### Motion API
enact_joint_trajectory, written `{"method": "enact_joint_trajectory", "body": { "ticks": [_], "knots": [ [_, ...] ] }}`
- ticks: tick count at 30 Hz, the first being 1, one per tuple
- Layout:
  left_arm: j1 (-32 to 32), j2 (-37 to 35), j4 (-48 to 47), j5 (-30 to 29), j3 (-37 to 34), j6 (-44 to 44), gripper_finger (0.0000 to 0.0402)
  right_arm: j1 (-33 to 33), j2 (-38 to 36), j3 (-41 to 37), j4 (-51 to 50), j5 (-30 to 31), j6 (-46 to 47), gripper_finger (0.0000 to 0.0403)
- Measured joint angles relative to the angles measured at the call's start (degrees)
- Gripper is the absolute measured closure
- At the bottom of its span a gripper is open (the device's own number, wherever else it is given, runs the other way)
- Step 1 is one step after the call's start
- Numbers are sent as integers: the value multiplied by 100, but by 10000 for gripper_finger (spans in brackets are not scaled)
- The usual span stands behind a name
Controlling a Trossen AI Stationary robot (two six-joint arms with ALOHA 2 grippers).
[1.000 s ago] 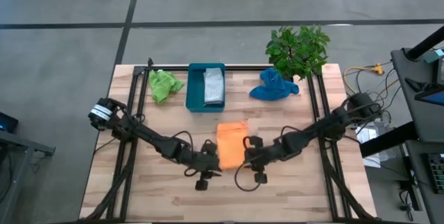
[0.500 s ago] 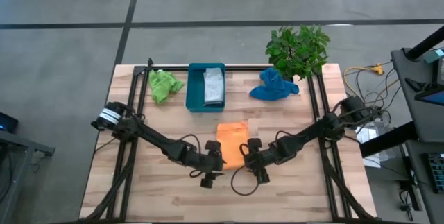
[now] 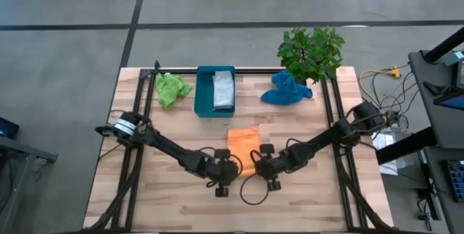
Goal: Fold microfiber towels
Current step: Fold the orange microfiber cloth
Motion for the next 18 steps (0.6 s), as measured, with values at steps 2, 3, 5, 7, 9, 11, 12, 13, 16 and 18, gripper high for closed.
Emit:
{"method": "enact_joint_trajectory", "body": {
  "ticks": [2,3,5,7,9,11,12,13,16,18],
  "knots": [
    [1,-16,-27,7,46,-4,331,-5,-10,62,-60,3,4,333],
    [1,-37,-28,10,63,-7,352,-7,-13,96,-84,-10,4,350],
    [1,-81,-50,42,88,-15,387,-11,-11,201,-137,-157,-2,381],
    [3,-142,-68,92,92,-15,392,-4,-13,332,-206,-492,-7,387],
    [3,-213,-115,217,84,-15,392,6,-19,476,-193,-798,-5,388],
    [1,-316,-142,484,65,-12,397,14,-41,625,-157,-1122,-7,389],
    [-1,-361,-156,676,60,-3,398,22,-44,690,-145,-1281,-7,389],
    [-2,-398,-133,886,60,5,399,34,-44,741,-149,-1413,-5,389],
    [-21,-559,-63,1505,62,40,400,134,-44,868,-161,-1564,18,389],
    [-55,-631,-13,1799,64,153,400,198,-48,963,-181,-1580,24,390]
  ]
}}
